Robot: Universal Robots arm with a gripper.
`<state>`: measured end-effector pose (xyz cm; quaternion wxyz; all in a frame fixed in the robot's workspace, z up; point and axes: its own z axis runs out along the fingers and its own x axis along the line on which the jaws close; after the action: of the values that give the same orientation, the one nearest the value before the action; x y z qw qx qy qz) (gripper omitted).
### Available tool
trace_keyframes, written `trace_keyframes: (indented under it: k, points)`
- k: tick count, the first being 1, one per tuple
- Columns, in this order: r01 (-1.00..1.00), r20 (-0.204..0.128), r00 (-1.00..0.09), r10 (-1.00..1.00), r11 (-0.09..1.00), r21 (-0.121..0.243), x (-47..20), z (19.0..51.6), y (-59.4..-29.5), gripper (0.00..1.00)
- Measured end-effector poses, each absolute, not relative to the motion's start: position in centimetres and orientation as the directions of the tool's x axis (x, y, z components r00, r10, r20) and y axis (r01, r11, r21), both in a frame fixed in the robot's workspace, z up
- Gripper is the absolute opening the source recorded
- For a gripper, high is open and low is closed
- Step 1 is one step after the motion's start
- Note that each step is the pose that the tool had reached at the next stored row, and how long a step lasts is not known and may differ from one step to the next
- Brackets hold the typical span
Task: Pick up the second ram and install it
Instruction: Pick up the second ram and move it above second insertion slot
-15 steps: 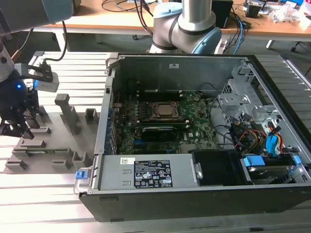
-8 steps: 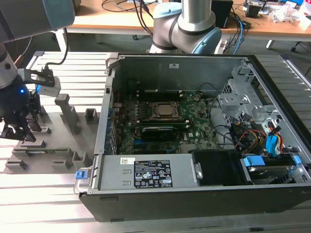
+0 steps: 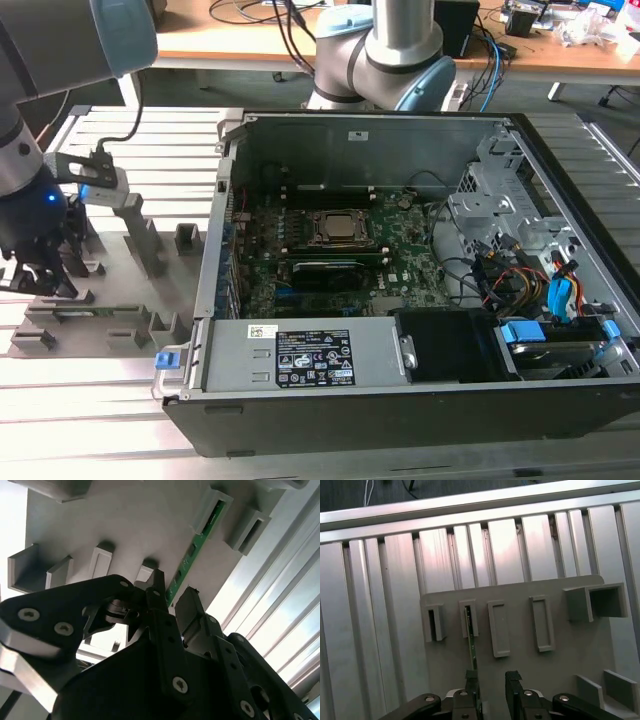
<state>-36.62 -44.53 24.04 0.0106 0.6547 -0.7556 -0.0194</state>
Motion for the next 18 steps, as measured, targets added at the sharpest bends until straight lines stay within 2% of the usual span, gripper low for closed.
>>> trace_keyframes:
  k: [18]
  points:
    - [-0.997,-0.003,-0.059,-0.998,0.059,0.043,-36.6,19.9,-45.7,0.36]
